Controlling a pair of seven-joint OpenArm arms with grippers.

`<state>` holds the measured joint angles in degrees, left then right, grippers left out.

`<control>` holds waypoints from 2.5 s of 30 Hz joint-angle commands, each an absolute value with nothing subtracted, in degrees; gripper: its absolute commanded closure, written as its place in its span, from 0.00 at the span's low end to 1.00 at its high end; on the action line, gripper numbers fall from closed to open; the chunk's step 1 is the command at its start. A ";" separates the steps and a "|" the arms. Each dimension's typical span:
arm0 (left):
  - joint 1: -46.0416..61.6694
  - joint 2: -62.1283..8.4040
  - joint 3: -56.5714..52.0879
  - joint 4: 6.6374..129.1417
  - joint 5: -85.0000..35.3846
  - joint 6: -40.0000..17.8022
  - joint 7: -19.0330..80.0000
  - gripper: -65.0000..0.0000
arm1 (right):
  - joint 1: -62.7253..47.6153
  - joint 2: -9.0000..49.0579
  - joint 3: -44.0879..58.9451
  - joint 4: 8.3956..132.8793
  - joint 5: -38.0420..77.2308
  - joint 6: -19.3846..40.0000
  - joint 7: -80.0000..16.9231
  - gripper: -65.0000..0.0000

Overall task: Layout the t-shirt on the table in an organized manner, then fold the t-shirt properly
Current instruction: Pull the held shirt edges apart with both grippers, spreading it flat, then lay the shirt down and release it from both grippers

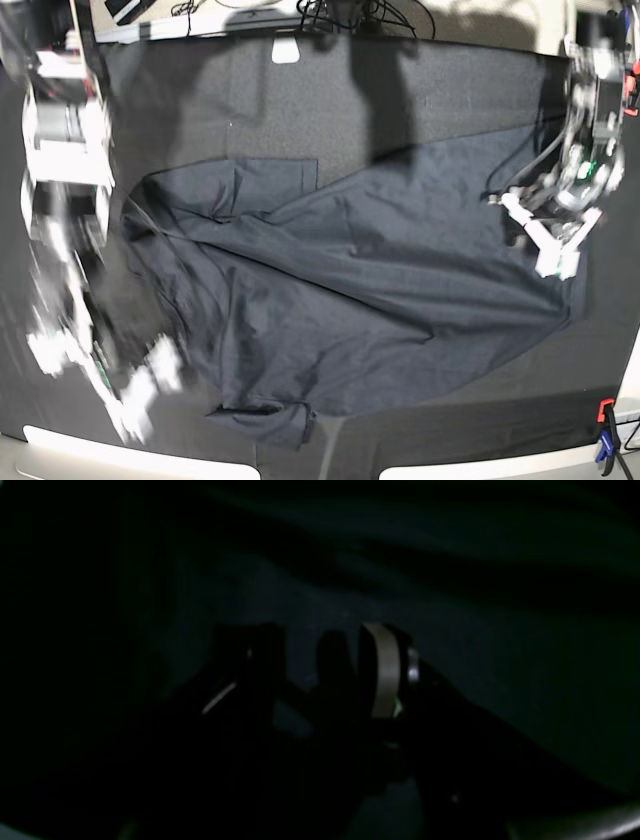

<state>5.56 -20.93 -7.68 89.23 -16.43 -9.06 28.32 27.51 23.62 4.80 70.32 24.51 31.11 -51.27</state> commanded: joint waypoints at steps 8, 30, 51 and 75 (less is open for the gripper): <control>13.04 -16.84 -16.82 94.91 -16.60 -14.87 26.96 0.63 | 16.88 25.43 27.51 74.67 32.60 33.26 -61.58 0.44; 18.63 -17.02 -16.91 94.91 -16.53 -15.27 28.53 0.63 | 1.89 15.86 37.10 74.63 39.20 35.81 -59.48 0.44; 19.07 -17.08 -16.91 94.91 -16.56 -15.31 29.28 0.63 | -2.33 21.82 42.37 74.67 34.70 38.98 -63.00 1.00; 28.56 -17.17 -28.51 105.73 -28.84 -24.32 39.05 0.59 | -10.48 31.59 44.77 74.67 36.71 38.96 -63.44 1.00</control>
<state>28.45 -16.64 -28.40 104.68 -28.05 -24.01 40.27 -10.68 29.87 44.36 73.84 36.03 38.65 -63.64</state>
